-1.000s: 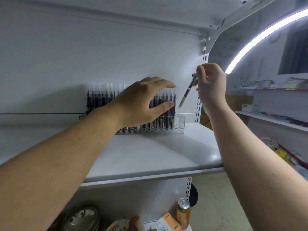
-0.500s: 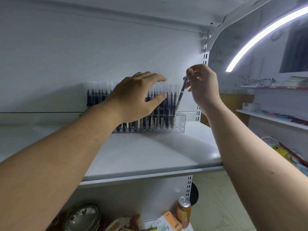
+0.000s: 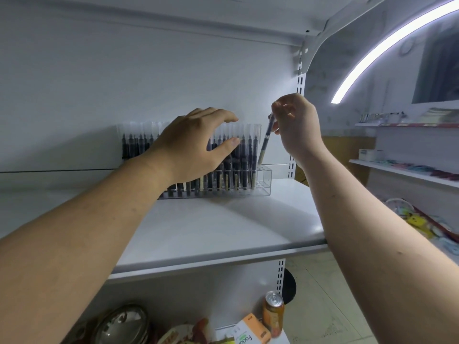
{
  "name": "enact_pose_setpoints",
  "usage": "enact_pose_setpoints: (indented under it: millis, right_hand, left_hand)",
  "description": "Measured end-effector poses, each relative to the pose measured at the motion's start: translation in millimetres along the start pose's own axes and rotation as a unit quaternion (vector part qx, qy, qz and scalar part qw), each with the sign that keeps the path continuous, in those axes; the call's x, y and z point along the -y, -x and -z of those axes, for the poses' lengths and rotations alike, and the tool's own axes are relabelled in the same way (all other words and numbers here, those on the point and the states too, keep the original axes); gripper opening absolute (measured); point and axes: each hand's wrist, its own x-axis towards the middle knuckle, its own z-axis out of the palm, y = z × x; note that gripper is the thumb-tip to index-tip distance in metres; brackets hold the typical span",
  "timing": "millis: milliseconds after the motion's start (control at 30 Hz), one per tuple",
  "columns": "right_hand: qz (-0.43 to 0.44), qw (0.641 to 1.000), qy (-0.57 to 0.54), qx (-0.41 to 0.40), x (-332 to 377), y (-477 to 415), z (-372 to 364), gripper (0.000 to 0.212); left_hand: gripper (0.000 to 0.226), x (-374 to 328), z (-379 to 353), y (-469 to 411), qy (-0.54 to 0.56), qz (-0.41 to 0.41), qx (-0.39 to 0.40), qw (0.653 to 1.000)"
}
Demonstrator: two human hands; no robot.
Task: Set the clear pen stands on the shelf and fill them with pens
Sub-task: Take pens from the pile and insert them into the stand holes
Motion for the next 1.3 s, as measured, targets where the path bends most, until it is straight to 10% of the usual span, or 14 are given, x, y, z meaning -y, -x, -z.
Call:
enact_pose_setpoints:
  millis: [800, 1033, 1300]
  right_hand:
    - [-0.066, 0.985, 0.087, 0.135, -10.0, 10.2, -4.7, 0.012]
    - [0.07, 0.995, 0.057, -0.035, 14.7, 5.7, -6.2, 0.02]
    - [0.23, 0.951, 0.123, 0.166, 130.0, 34.3, -86.1, 0.033]
  left_hand:
    - [0.046, 0.1, 2.1, -1.3, -0.015, -0.009, -0.008, 1.0]
    - [0.054, 3.3, 32.4, -6.5, -0.082, -0.002, -0.016, 0.996]
    - [0.055, 48.1, 145.5, 51.6, -0.184, 0.106, 0.031, 0.977]
